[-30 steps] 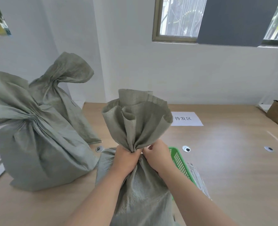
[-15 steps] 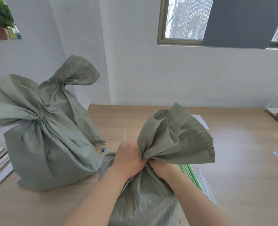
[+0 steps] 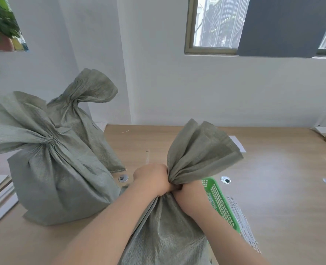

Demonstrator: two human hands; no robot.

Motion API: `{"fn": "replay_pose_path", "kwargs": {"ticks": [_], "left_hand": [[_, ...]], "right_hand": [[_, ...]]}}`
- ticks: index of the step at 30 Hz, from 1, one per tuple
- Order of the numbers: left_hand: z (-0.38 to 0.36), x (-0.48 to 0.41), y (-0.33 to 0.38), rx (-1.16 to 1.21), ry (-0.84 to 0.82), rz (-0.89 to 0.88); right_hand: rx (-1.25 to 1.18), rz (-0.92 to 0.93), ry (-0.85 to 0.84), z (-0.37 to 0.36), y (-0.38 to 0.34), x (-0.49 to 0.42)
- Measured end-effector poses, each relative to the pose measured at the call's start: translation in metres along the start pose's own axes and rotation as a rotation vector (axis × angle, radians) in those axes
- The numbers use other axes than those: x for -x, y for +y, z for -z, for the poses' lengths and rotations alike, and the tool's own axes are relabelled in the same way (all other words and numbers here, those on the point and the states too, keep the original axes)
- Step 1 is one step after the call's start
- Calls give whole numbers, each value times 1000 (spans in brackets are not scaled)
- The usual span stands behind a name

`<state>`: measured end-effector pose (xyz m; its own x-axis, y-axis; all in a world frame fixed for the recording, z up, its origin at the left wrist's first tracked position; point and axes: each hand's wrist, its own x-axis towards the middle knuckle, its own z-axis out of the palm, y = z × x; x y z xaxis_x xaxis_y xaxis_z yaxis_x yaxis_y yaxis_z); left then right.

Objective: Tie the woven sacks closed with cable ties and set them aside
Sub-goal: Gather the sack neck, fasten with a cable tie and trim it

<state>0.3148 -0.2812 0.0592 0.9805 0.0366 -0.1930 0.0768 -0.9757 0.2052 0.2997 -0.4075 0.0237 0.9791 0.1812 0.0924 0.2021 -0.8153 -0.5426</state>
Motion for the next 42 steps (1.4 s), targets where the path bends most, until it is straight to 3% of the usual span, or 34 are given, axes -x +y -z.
{"fn": "replay_pose_path", "kwargs": {"ticks": [3, 9, 13, 19, 23, 27, 32, 37, 42], "left_hand": [[12, -1, 9, -52, -100, 64], [23, -14, 18, -142, -309, 6], [29, -8, 16, 105, -386, 44], [5, -1, -7, 597, -296, 141], [-10, 7, -13, 783, -176, 178], [-19, 11, -14, 693, -12, 193], [-22, 8, -13, 529, -16, 159], [-27, 1, -14, 477, -70, 159], [-30, 5, -15, 539, -61, 237]], "right_hand": [[-37, -2, -15, -2, -1, 0], [-151, 30, 18, -3, 1, 5], [-175, 49, 10, -5, 5, 5], [-337, -25, -6, 0, 14, 10], [-403, -4, -19, 2, 17, 16], [-586, 43, -27, 9, 16, 26], [-567, 177, -142, 14, 9, 34], [-211, 293, -70, 2, 3, 30], [-78, 366, 86, -13, -3, 31]]}}
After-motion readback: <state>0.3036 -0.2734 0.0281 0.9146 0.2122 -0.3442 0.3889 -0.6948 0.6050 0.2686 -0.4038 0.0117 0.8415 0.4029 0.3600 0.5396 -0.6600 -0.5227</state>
